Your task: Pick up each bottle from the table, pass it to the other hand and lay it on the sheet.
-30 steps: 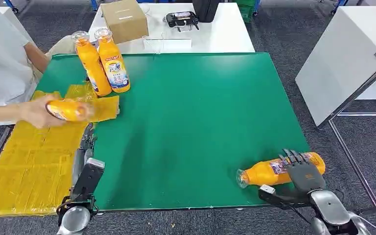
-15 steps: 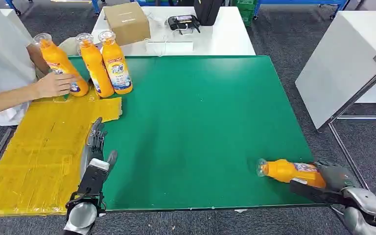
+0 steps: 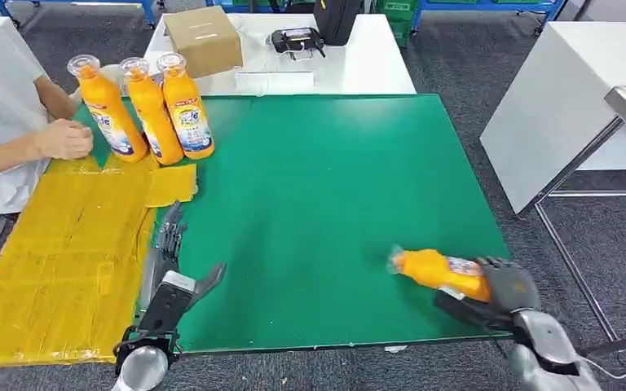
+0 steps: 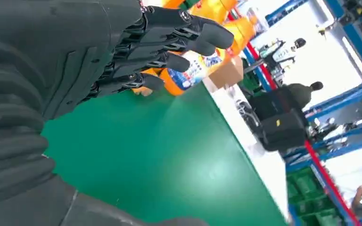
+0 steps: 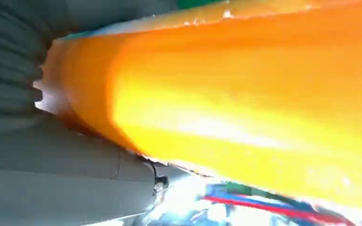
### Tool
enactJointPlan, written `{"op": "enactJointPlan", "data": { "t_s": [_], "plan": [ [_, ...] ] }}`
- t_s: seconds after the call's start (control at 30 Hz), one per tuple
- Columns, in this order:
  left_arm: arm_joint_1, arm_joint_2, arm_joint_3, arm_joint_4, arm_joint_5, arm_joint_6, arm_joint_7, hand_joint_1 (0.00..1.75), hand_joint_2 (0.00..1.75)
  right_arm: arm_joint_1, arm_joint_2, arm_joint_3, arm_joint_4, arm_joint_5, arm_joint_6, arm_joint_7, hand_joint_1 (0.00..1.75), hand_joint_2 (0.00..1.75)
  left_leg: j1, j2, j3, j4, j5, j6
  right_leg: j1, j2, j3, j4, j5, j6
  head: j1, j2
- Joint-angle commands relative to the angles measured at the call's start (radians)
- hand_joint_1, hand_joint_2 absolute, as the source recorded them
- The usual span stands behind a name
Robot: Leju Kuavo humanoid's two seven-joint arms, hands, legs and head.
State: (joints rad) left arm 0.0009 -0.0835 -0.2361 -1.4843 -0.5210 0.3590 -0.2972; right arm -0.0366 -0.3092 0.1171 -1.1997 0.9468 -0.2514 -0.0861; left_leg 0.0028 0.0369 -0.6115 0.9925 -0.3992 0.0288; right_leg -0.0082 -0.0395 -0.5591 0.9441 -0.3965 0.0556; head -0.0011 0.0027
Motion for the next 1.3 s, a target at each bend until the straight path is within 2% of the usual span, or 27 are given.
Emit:
{"op": "enactJointPlan", "data": {
  "t_s": [0.03,0.13,0.23,0.3,0.37,0.47,0.63,0.67,0.7,0.73,0.77,0.87,0.97,1.0,1.13,1.2,1.3],
  "plan": [
    [0.005,0.006,-0.074,0.013,-0.030,-0.028,-0.001,0.00,1.75,-0.010,0.247,0.017,-0.426,-0.231,-0.072,-0.072,1.75,1.75,-0.002,-0.002,-0.003,0.001,-0.001,-0.004,-0.002,0.004,-0.007,0.007,-0.005,-0.003,-0.001,0.000],
    [-0.006,0.009,-0.124,0.018,-0.034,-0.038,-0.012,0.00,1.75,-0.043,0.288,0.020,-0.396,-0.337,-0.085,-0.105,1.75,1.75,-0.001,-0.008,-0.009,0.001,0.002,-0.004,-0.001,-0.005,-0.012,0.009,-0.006,-0.005,0.000,0.000],
    [-0.009,0.007,-0.141,0.018,-0.035,-0.041,-0.014,0.00,1.75,-0.056,0.298,0.024,-0.370,-0.357,-0.083,-0.110,1.75,1.75,-0.001,-0.007,-0.008,0.001,0.000,-0.005,-0.002,-0.002,-0.011,0.010,-0.008,-0.007,0.000,0.000],
    [-0.009,0.007,-0.141,0.018,-0.035,-0.041,-0.014,0.00,1.75,-0.056,0.298,0.024,-0.370,-0.357,-0.083,-0.110,1.75,1.75,-0.001,-0.008,-0.011,0.000,0.002,-0.004,-0.001,-0.006,-0.013,0.009,-0.007,-0.007,0.001,0.000],
    [-0.015,0.018,-0.164,0.018,-0.034,-0.051,-0.020,0.00,1.75,-0.063,0.320,0.015,-0.348,-0.473,-0.041,-0.137,1.75,1.75,-0.001,-0.008,-0.011,0.000,0.002,-0.004,-0.002,-0.006,-0.013,0.009,-0.007,-0.007,0.000,0.000],
    [-0.042,0.016,-0.217,0.026,-0.013,-0.065,-0.031,0.00,1.75,-0.119,0.382,0.064,-0.231,-0.593,0.042,-0.145,1.75,1.75,-0.001,-0.007,-0.012,0.000,0.002,-0.004,-0.001,-0.006,-0.014,0.009,-0.006,-0.007,0.001,0.000],
    [-0.094,0.020,-0.268,0.029,0.039,-0.059,-0.036,0.00,1.75,-0.258,0.447,0.232,0.052,-0.619,0.104,-0.160,1.75,1.75,-0.001,-0.003,-0.011,-0.001,0.002,-0.005,-0.001,0.000,-0.015,0.008,-0.005,-0.007,0.000,0.000],
    [-0.101,0.023,-0.276,0.028,0.051,-0.060,-0.039,0.00,1.75,-0.275,0.459,0.258,0.092,-0.631,0.112,-0.171,1.75,1.75,-0.001,-0.001,-0.009,-0.001,0.001,-0.006,-0.001,0.004,-0.014,0.009,-0.005,-0.008,0.001,0.000],
    [-0.103,0.022,-0.276,0.027,0.052,-0.060,-0.039,0.00,1.75,-0.275,0.464,0.261,0.096,-0.631,0.108,-0.173,1.75,1.75,0.000,-0.003,-0.010,-0.001,0.002,-0.006,0.000,0.001,-0.015,0.009,-0.005,-0.008,0.001,0.000],
    [-0.103,0.023,-0.276,0.025,0.058,-0.061,-0.039,0.00,1.75,-0.278,0.461,0.277,0.102,-0.617,0.103,-0.178,1.75,1.75,0.000,-0.006,-0.013,-0.001,0.003,-0.006,0.000,-0.004,-0.016,0.010,-0.005,-0.007,0.001,0.000],
    [-0.099,0.025,-0.276,0.015,0.062,-0.058,-0.041,0.00,1.75,-0.286,0.453,0.336,0.110,-0.539,0.078,-0.193,1.75,1.75,-0.001,-0.006,-0.011,-0.001,0.002,-0.007,-0.001,-0.002,-0.015,0.011,-0.007,-0.008,0.000,0.000],
    [-0.087,0.045,-0.252,-0.034,0.119,-0.074,-0.048,0.00,1.75,-0.264,0.465,0.457,0.085,-0.462,0.069,-0.237,1.75,1.75,0.000,-0.006,-0.012,0.000,0.002,-0.007,-0.001,-0.003,-0.016,0.011,-0.007,-0.008,0.001,0.000],
    [-0.081,0.057,-0.204,-0.065,0.141,-0.075,-0.051,0.00,1.75,-0.248,0.453,0.556,0.054,-0.382,0.039,-0.241,1.75,1.75,0.000,-0.005,-0.010,0.000,0.000,-0.008,-0.001,0.000,-0.015,0.013,-0.009,-0.009,0.001,0.000],
    [-0.084,0.062,-0.195,-0.066,0.141,-0.078,-0.051,0.00,1.75,-0.243,0.455,0.581,0.050,-0.353,0.025,-0.239,1.75,1.75,0.000,-0.006,-0.012,0.000,0.002,-0.008,-0.001,-0.003,-0.016,0.012,-0.008,-0.009,0.001,0.000],
    [-0.091,0.057,-0.176,-0.053,0.149,-0.091,-0.052,0.00,1.75,-0.241,0.456,0.648,0.041,-0.295,0.008,-0.246,1.75,1.75,0.000,-0.009,-0.011,0.000,0.001,-0.009,-0.001,-0.004,-0.015,0.012,-0.010,-0.011,0.000,0.000],
    [-0.102,0.043,-0.159,-0.028,0.152,-0.088,-0.053,0.00,1.75,-0.249,0.450,0.731,0.027,-0.220,-0.015,-0.263,1.75,1.75,0.000,-0.010,-0.015,0.000,0.003,-0.008,-0.001,-0.007,-0.018,0.012,-0.009,-0.010,0.001,0.000],
    [-0.109,0.034,-0.138,-0.010,0.158,-0.079,-0.054,0.00,1.75,-0.258,0.438,0.796,0.005,-0.191,-0.016,-0.260,1.75,1.75,0.000,-0.009,-0.013,-0.001,0.002,-0.008,-0.001,-0.006,-0.017,0.012,-0.010,-0.011,0.000,0.000]
  ]
}}
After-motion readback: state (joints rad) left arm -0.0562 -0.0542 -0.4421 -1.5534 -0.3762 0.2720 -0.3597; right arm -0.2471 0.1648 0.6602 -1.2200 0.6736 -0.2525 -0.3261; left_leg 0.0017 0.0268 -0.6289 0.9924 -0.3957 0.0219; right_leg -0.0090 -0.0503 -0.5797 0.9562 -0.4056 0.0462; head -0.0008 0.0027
